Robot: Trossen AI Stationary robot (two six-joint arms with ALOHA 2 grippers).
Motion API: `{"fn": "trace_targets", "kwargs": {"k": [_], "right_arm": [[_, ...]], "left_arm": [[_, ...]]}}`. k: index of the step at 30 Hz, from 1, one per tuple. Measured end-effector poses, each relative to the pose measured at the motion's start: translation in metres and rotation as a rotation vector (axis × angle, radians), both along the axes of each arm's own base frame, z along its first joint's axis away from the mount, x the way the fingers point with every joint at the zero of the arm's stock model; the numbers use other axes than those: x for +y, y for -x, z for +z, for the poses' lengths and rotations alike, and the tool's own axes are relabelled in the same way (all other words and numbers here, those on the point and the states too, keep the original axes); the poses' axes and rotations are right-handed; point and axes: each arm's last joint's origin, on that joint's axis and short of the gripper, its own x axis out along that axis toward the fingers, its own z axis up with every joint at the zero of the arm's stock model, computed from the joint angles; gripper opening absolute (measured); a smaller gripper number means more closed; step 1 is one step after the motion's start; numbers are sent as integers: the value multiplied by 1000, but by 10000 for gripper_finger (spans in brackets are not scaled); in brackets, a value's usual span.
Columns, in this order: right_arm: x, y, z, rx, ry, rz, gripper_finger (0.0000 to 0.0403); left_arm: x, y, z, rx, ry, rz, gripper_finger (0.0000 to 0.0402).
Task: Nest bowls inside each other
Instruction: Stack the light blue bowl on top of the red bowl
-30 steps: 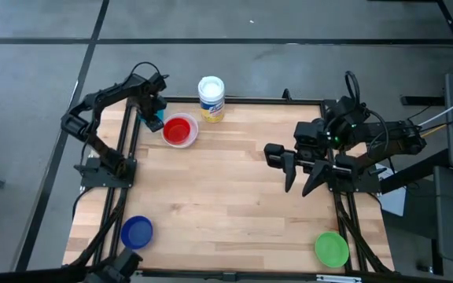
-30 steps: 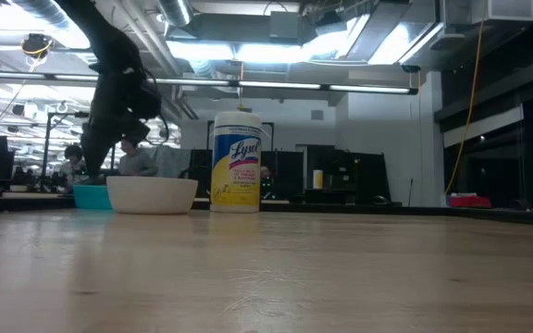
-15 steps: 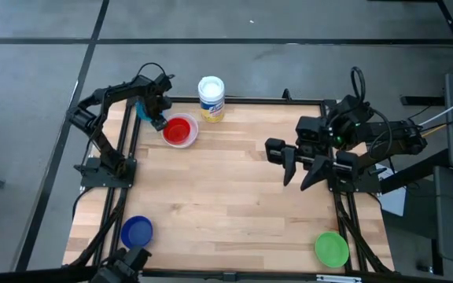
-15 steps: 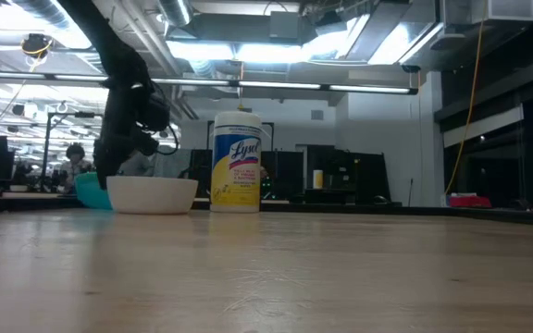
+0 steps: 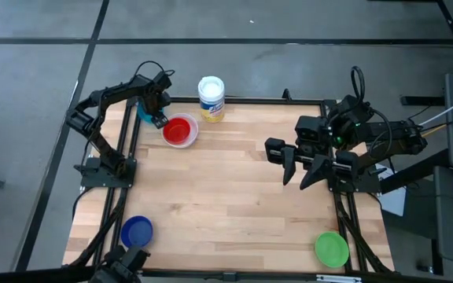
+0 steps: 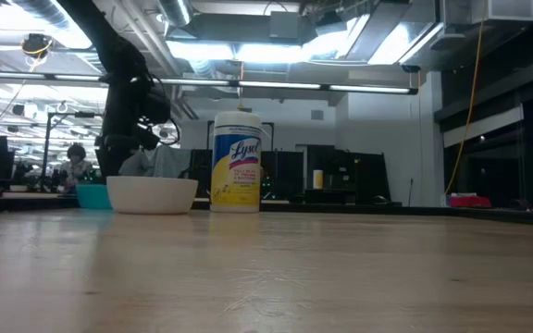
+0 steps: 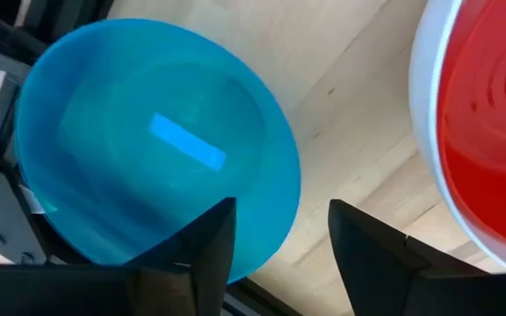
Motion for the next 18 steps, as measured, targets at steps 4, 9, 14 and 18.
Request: {"fn": "trace_targets", "kwargs": {"k": [4,9,14,18], "right_arm": [[0,1,1,-8,2,-2,158],[-1,3,2,-19,3,-4,158],[-1,4,4,-38,-4,-11,158],[-1,4,4,-37,-8,-18,158]], "left_arm": [[1,0,0,-4,-3,2,174],[-1,0,-2,-21,22,8,173],[-3,0,-6,-19,68,11,170],[-1,-1,-13,3,85,11,163]]}}
